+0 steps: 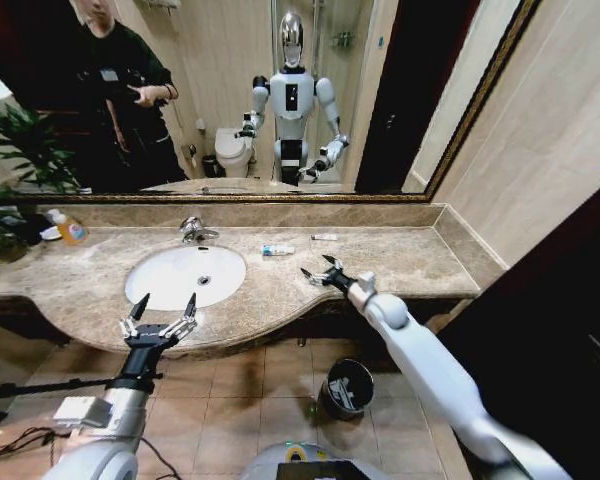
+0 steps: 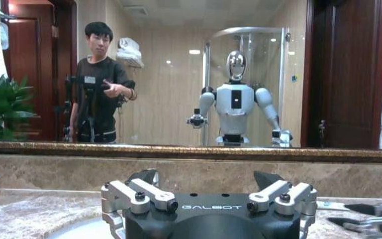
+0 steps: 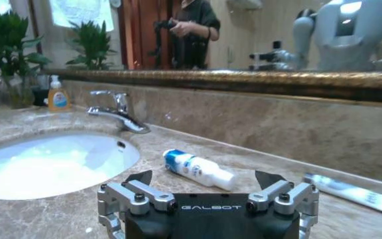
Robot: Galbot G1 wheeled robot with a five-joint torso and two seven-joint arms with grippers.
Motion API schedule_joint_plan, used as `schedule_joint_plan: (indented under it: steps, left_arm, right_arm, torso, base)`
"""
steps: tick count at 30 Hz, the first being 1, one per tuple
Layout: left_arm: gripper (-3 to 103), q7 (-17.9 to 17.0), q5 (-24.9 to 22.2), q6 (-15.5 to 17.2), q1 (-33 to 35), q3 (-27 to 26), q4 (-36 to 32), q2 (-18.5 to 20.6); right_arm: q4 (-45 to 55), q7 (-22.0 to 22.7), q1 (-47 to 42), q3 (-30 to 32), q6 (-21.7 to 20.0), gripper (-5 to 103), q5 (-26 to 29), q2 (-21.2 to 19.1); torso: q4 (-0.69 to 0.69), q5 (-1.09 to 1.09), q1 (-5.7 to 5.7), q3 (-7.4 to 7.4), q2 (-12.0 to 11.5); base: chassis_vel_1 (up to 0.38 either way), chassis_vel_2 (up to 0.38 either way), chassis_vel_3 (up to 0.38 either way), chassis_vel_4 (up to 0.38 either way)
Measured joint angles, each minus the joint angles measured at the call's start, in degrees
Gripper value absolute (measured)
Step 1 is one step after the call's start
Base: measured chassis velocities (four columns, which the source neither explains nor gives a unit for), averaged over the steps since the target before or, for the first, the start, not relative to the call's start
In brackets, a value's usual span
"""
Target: Pick up the trash from the sink and place it in the trash bin.
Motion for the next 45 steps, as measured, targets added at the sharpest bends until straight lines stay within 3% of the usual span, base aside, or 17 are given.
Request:
schedule_joint_plan:
  steps: [7, 11, 27, 31, 34, 36, 45]
  left_arm:
    - [100, 0.0, 0.0, 0.0, 0.0, 0.0, 0.0, 0.0]
    - [100, 0.0, 0.0, 0.0, 0.0, 0.0, 0.0, 0.0]
    - [100, 0.0, 0.0, 0.0, 0.0, 0.0, 0.0, 0.0]
    - [100, 0.0, 0.0, 0.0, 0.0, 0.0, 0.0, 0.0]
    - [100, 0.0, 0.0, 0.0, 0.0, 0.0, 0.0, 0.0]
    - [100, 0.0, 0.0, 0.0, 0.0, 0.0, 0.0, 0.0]
    - [100, 0.0, 0.0, 0.0, 0.0, 0.0, 0.0, 0.0]
  right_arm:
    - [-8.9, -1.5, 7.7, -6.0, 0.0, 100, -0.4, 3.1]
    - [-16.8, -5.4, 14.3, -9.5, 0.8, 100, -2.3, 6.6]
    - [-34.6, -11.4, 26.1, -12.5, 2.7, 103, -10.4, 14.1]
    - [-36.5, -11.7, 26.7, -12.5, 2.7, 93, -11.6, 14.4]
    - [-37.6, -11.9, 26.9, -12.4, 2.6, 77, -12.1, 14.1]
    - [-37.7, -12.0, 27.0, -12.3, 2.4, 77, -12.1, 13.9]
    - [-36.6, -12.3, 26.0, -12.0, 2.3, 39, -12.8, 12.0]
  torso:
    - [-0.01, -0.01, 0.0, 0.0, 0.0]
    - [0.0, -0.01, 0.0, 0.0, 0.0]
    - [-0.01, -0.02, -0.01, -0.01, 0.0]
    - [-0.01, -0.01, -0.01, -0.01, 0.0]
    - [-0.01, 0.0, -0.01, -0.01, 0.0]
    - [-0.01, 0.0, -0.01, -0.01, 0.0]
    - [-0.01, 0.01, -0.01, -0.01, 0.0]
  base:
    - [0.0, 0.0, 0.0, 0.0]
    - [0.0, 0.0, 0.0, 0.0]
    - [0.0, 0.0, 0.0, 0.0]
    - [0.0, 0.0, 0.0, 0.0]
    - [0.0, 0.0, 0.0, 0.0]
    - [0.0, 0.0, 0.0, 0.0]
    - [0.0, 0.0, 0.0, 0.0]
